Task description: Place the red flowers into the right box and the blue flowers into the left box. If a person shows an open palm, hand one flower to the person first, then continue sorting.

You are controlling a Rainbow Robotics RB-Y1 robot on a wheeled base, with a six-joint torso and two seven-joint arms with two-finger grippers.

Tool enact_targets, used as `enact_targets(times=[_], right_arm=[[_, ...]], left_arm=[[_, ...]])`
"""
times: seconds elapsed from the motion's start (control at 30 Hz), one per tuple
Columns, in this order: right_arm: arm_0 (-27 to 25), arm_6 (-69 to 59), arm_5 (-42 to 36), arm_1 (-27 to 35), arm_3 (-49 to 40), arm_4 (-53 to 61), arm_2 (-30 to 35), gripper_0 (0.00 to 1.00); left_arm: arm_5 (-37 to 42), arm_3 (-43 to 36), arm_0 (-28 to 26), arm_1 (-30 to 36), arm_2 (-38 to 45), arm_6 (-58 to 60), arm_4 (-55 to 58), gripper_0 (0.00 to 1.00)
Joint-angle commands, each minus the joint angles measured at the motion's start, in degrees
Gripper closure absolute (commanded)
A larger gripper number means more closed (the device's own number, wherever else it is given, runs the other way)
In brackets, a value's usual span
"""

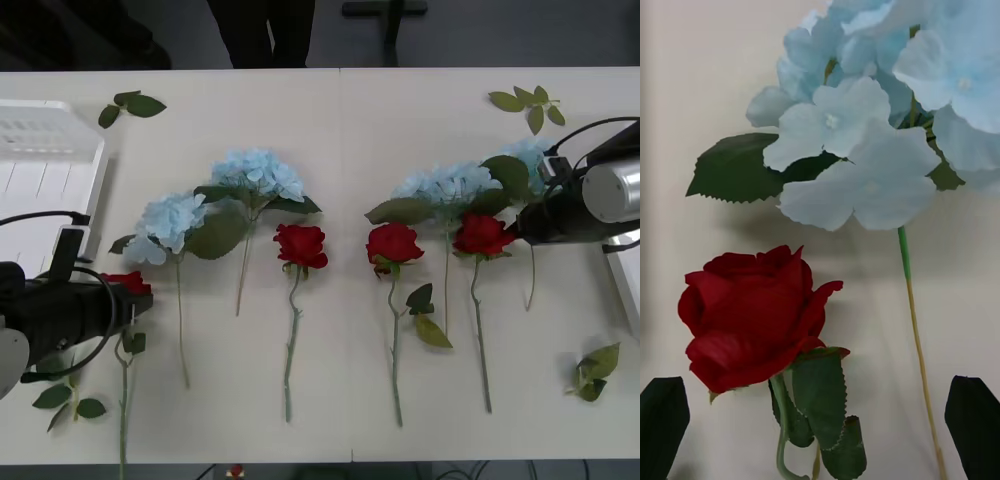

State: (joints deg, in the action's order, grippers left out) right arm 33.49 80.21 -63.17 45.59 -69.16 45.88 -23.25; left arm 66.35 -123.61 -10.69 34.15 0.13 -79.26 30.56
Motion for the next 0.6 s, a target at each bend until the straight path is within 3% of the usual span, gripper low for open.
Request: enact_targets(times=[0.03, 0.13, 0.23, 0.33, 0.4, 0.6], right_arm=[[0.87, -1.73, 0.33, 0.2, 0.34, 0.0, 0.22, 0.01], [0.87, -1.73, 0.33, 0.2, 0.34, 0.08, -0.13, 0.08], [0.87, -1.73, 0.42, 0.2, 0.34, -0.36, -0.74, 0.28], [0.87, -1.82, 0.42, 0.2, 0.34, -0.36, -1.01, 0.78], [0.87, -1.9, 0.51, 0.2, 0.34, -0.36, -1.1, 0.92], [0.87, -2.17, 0.51, 0.2, 0.34, -0.18, -1.27, 1.0]], left_arm=[[-2.28, -0.67, -3.9, 0.31, 0.75, -2.3, -1.12, 0.0], [-2.89, -0.58, -5.48, 0.57, 0.92, -4.15, -1.56, 0.0], [-2.98, 0.04, -6.53, 1.1, 1.36, -5.38, -1.47, 0.0], [-3.6, 2.06, -6.53, 1.01, 1.28, -5.9, -1.73, 0.0], [-4.65, 3.64, -6.27, 1.01, 0.75, -6.26, -1.64, 0.0], [-9.49, 7.86, -6.01, 0.75, -0.66, -7.05, -2.87, 0.0]])
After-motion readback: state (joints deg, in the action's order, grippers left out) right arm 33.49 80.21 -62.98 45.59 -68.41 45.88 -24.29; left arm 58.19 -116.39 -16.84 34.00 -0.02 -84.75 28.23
